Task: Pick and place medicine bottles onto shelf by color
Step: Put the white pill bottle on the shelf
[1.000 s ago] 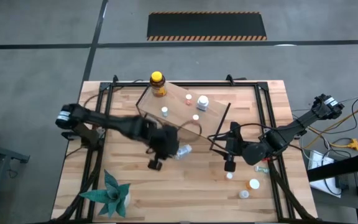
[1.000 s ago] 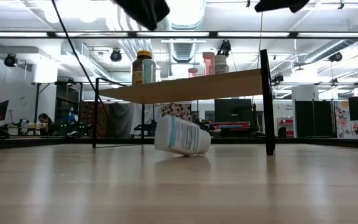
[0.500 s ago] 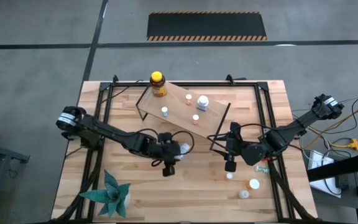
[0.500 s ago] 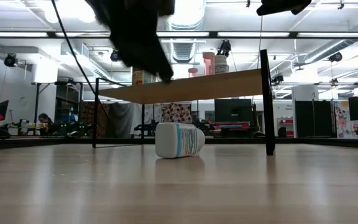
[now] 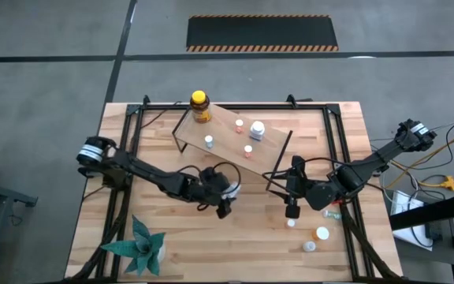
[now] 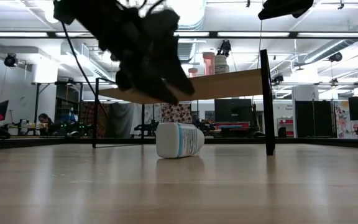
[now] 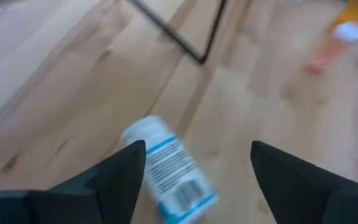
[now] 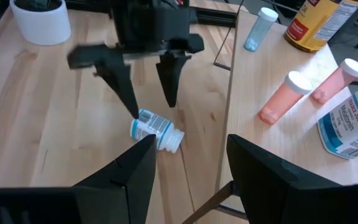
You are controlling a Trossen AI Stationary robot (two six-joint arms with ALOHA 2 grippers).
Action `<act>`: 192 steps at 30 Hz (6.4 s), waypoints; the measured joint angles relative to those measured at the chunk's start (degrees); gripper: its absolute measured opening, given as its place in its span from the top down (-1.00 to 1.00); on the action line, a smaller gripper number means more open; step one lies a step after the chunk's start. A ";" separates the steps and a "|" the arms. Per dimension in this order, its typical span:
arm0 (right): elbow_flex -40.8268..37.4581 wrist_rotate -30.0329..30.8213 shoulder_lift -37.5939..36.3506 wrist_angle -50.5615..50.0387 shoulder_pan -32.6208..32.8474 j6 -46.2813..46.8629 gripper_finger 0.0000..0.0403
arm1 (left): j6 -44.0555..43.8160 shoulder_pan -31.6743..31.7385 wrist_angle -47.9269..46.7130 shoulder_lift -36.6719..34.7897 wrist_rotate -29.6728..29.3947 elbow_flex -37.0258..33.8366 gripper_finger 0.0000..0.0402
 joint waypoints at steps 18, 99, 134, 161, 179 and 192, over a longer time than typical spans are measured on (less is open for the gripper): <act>-1.46 0.01 0.00 0.04 0.00 1.76 0.07 | -1.13 0.00 2.20 8.54 -2.58 0.91 -0.36; -2.83 -1.68 17.64 44.25 0.31 2.29 0.17 | 72.06 -20.79 26.85 5.75 -47.74 6.33 0.18; 32.22 -5.70 7.27 -33.25 -2.41 -62.75 0.17 | 71.22 -21.27 26.88 -6.93 -38.95 1.09 -0.13; 44.87 -36.26 17.79 -51.64 -33.28 -84.85 0.19 | 72.10 -20.37 26.83 -11.10 -38.21 -0.97 -0.13; 44.80 -35.60 25.16 -52.16 -34.91 -90.44 0.19 | 73.41 -20.37 26.88 -11.65 -38.21 -0.97 -0.13; 44.70 -35.58 26.00 -52.59 -34.91 -84.99 0.05 | 74.76 -20.37 26.87 -11.82 -38.25 -0.74 -0.13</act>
